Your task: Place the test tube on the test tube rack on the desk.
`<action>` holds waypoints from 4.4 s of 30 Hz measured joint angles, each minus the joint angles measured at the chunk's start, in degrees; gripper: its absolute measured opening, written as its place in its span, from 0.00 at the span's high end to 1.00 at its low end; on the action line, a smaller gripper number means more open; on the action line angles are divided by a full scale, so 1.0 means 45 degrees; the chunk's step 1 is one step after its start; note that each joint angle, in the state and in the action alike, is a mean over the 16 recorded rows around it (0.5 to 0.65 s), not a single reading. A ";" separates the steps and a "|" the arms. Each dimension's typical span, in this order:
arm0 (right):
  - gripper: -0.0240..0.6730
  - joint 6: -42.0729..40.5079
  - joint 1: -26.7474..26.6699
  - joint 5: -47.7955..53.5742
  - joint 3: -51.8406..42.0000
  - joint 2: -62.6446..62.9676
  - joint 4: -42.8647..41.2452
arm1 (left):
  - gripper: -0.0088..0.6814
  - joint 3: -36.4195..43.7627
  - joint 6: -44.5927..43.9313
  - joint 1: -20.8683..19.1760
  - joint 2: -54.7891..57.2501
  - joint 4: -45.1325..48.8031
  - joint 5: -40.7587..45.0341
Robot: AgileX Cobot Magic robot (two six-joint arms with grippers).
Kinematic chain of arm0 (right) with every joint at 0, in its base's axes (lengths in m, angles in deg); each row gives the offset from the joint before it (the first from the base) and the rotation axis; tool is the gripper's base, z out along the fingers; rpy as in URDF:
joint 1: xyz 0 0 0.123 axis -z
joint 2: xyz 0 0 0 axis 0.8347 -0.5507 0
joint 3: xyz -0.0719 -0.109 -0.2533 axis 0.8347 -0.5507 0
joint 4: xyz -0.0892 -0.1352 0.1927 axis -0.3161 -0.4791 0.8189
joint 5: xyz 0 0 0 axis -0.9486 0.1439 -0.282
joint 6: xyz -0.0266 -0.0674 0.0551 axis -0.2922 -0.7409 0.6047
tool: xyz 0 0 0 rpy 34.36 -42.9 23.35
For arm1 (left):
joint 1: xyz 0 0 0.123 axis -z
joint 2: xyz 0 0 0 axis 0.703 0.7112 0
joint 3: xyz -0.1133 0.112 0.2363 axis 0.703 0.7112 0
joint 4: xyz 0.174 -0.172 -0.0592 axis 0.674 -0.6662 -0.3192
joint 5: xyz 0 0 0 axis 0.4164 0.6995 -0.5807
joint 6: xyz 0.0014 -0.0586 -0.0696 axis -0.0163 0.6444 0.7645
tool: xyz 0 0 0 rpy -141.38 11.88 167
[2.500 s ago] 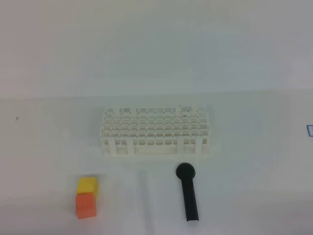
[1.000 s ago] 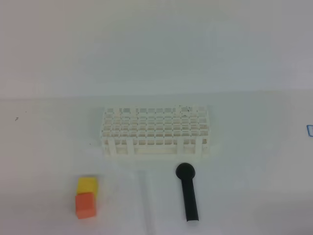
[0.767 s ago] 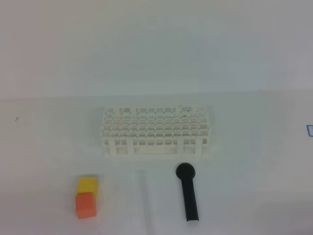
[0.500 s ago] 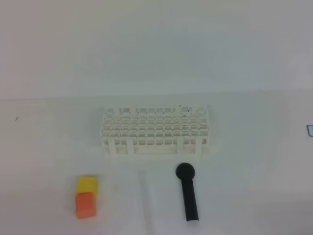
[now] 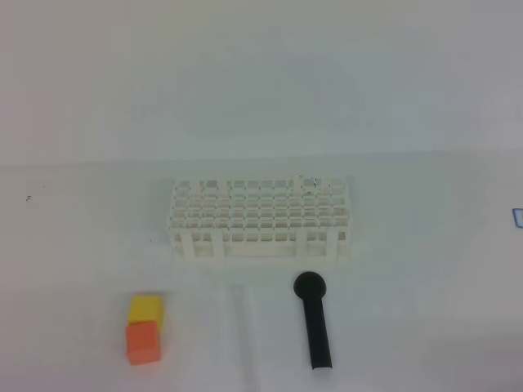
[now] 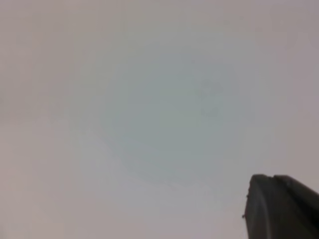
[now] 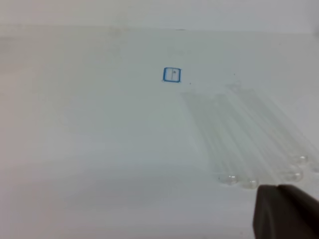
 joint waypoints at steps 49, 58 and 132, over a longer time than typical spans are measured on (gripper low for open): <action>0.97 0.1742 0.0000 -0.6657 -0.0055 0.0000 0.1701 | 0.99 -0.8843 -1.0494 0.5116 0.6500 0.2484 1.0802; 0.97 0.6957 0.0000 -0.9207 0.0416 -0.0039 -0.1558 | 0.99 -0.9769 -1.0055 0.5451 0.9152 0.3563 1.2960; 0.97 2.2548 -0.3902 -0.7880 0.6660 -1.0263 -2.2756 | 0.60 -1.3219 0.4354 1.0666 2.4046 1.1227 1.3084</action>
